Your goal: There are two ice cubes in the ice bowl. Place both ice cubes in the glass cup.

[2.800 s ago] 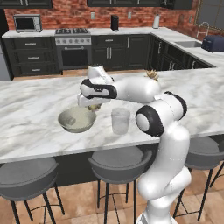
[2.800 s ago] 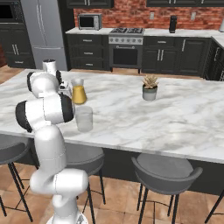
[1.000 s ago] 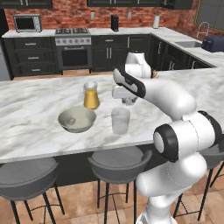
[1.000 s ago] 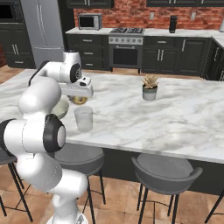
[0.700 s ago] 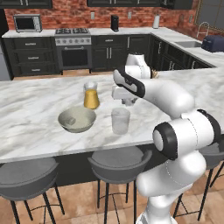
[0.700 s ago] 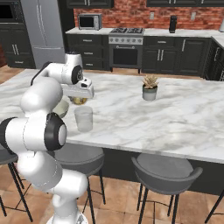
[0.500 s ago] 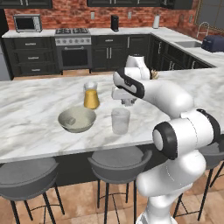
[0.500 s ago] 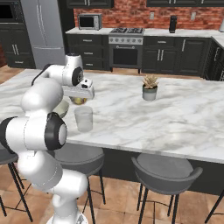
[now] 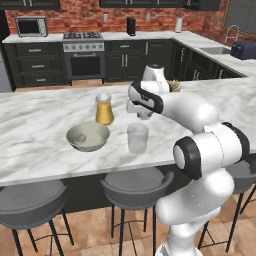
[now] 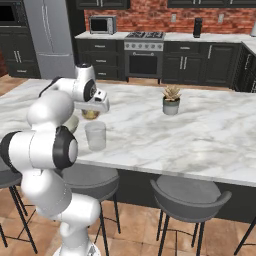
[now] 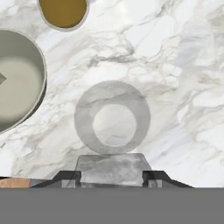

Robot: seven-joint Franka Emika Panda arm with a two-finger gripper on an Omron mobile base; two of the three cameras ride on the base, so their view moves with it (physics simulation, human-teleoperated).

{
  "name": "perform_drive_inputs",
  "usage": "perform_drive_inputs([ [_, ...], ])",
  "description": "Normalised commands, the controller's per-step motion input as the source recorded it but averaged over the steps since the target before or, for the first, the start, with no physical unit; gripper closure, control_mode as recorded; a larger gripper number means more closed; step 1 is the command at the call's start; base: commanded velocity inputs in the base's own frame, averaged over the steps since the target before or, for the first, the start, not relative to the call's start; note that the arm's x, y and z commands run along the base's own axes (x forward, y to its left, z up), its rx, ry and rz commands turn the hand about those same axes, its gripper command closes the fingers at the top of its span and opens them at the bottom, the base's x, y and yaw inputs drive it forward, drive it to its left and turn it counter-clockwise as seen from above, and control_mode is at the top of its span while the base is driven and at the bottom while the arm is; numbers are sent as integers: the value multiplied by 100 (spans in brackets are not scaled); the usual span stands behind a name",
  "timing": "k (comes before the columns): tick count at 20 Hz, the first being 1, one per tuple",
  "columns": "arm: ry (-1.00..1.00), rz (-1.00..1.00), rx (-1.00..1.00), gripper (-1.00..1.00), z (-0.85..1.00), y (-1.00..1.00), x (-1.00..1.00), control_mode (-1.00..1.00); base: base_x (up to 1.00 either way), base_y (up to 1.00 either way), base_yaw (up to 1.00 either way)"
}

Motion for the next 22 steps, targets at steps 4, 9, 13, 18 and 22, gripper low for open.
perform_drive_inputs([
  [4,0,0,0,100,-26,1,9,-100,0,0,0],
  [9,0,0,0,100,-30,0,0,-100,0,0,0],
  [13,0,0,0,100,-26,0,0,-100,0,0,0],
  [18,0,0,0,100,-18,0,2,-100,0,0,0],
  [22,0,0,0,100,-7,0,9,-100,0,0,0],
])
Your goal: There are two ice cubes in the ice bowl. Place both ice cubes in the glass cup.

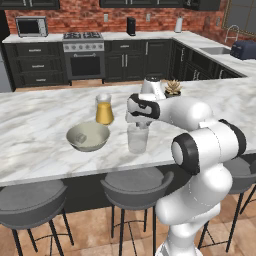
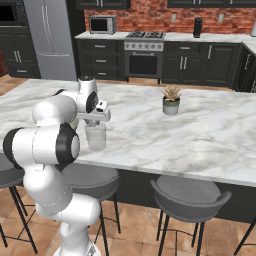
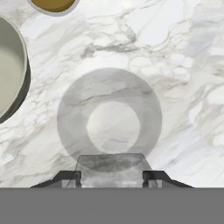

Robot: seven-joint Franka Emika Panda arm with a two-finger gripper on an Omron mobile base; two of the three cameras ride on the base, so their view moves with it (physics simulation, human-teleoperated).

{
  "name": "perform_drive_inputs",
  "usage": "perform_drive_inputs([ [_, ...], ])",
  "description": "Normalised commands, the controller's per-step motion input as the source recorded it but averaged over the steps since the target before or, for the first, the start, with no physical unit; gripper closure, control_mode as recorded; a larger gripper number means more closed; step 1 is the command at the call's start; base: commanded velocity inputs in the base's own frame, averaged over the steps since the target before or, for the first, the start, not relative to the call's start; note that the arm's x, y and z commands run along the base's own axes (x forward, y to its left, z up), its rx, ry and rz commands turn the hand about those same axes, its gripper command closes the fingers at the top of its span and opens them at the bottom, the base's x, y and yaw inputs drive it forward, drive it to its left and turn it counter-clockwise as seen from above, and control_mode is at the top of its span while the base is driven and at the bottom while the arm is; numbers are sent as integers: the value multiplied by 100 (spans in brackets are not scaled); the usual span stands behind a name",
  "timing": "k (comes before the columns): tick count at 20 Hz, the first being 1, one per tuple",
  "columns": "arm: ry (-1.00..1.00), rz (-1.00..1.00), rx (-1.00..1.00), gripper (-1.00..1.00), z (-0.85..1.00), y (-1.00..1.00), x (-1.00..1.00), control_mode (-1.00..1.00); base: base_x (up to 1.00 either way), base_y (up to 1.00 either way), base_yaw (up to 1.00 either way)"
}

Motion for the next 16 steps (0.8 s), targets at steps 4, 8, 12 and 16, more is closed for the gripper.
perform_drive_inputs([
  [4,0,0,0,100,-1,0,17,-100,0,0,0],
  [8,0,0,0,100,-2,0,20,-100,0,0,0],
  [12,0,0,0,100,-9,0,15,-100,0,0,0],
  [16,0,0,0,100,-17,0,6,-100,0,0,0],
])
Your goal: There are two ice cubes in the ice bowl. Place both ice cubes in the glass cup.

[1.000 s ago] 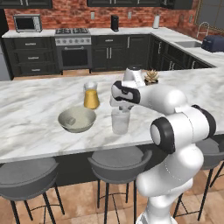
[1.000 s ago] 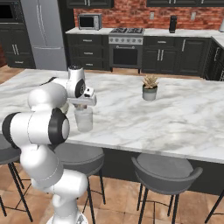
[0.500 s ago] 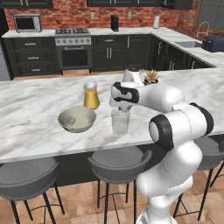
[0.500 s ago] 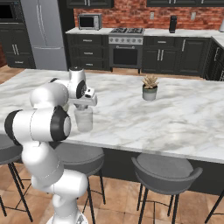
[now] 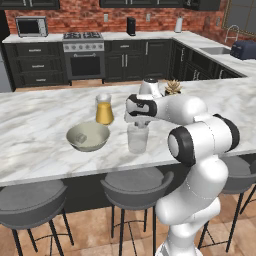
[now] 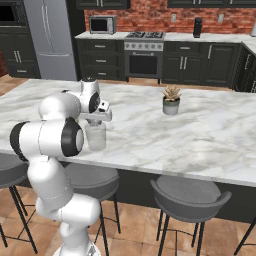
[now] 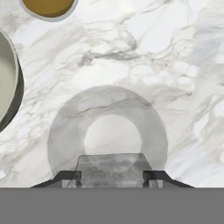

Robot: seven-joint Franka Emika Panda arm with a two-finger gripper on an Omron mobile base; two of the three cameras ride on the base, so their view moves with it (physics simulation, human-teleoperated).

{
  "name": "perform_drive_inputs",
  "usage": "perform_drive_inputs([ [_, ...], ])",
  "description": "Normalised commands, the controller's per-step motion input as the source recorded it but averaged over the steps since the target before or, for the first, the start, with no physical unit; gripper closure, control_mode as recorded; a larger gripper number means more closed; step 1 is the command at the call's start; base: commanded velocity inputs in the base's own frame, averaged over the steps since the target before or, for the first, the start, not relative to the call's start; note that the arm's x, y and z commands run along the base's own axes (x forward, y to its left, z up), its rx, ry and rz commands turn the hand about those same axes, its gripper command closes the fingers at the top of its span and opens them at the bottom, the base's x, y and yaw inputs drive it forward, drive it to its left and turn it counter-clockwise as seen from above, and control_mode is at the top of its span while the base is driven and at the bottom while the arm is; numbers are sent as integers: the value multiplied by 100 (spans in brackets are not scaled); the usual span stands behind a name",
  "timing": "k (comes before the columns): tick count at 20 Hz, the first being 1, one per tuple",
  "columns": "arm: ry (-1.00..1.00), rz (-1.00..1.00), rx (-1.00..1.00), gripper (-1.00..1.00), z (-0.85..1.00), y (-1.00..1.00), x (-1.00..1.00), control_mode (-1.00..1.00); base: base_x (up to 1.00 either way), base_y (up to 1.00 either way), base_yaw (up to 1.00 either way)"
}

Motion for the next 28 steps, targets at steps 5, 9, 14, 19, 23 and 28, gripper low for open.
perform_drive_inputs([
  [5,0,0,0,100,-17,0,0,-100,0,0,0],
  [9,0,0,0,100,-10,0,3,-100,0,0,0],
  [14,0,0,0,100,-1,1,15,-100,0,0,0],
  [19,0,0,0,100,0,5,17,-100,0,0,0],
  [23,0,0,0,100,-8,6,15,-100,0,0,0],
  [28,0,0,0,-100,-11,4,3,-100,0,0,0],
])
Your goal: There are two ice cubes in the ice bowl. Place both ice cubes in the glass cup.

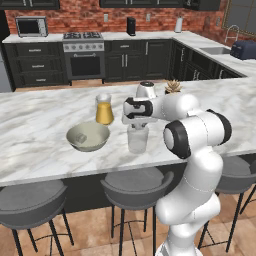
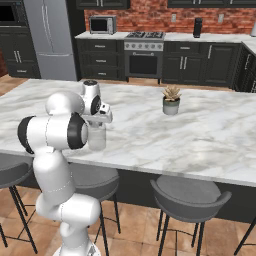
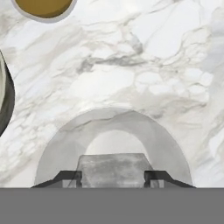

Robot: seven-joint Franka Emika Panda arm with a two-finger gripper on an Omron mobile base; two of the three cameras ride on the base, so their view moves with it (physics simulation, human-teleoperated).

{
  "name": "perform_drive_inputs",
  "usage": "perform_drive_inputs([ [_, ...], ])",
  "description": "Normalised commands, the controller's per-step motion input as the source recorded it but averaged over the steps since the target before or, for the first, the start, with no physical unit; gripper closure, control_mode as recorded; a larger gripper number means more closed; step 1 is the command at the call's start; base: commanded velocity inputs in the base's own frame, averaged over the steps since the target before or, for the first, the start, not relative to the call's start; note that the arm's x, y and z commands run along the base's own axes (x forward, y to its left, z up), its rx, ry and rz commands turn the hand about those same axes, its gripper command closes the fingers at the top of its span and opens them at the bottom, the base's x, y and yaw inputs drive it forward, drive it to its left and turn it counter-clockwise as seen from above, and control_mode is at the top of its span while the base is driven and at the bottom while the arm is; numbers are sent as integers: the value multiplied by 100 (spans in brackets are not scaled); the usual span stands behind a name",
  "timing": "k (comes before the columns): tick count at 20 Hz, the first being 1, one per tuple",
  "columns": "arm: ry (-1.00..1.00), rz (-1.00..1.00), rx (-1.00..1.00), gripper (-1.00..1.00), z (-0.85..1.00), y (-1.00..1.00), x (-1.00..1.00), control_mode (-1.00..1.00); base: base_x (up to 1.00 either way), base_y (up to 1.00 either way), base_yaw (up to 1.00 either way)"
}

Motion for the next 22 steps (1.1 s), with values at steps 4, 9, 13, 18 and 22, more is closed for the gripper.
perform_drive_inputs([
  [4,0,0,0,-100,-4,5,12,-100,0,0,0],
  [9,1,0,0,-100,0,0,12,-100,0,0,0],
  [13,0,0,0,-100,17,0,0,-100,0,0,0],
  [18,-2,0,0,-100,40,0,-59,-100,0,0,0],
  [22,-1,-1,0,-100,11,-9,-100,-100,0,0,0],
])
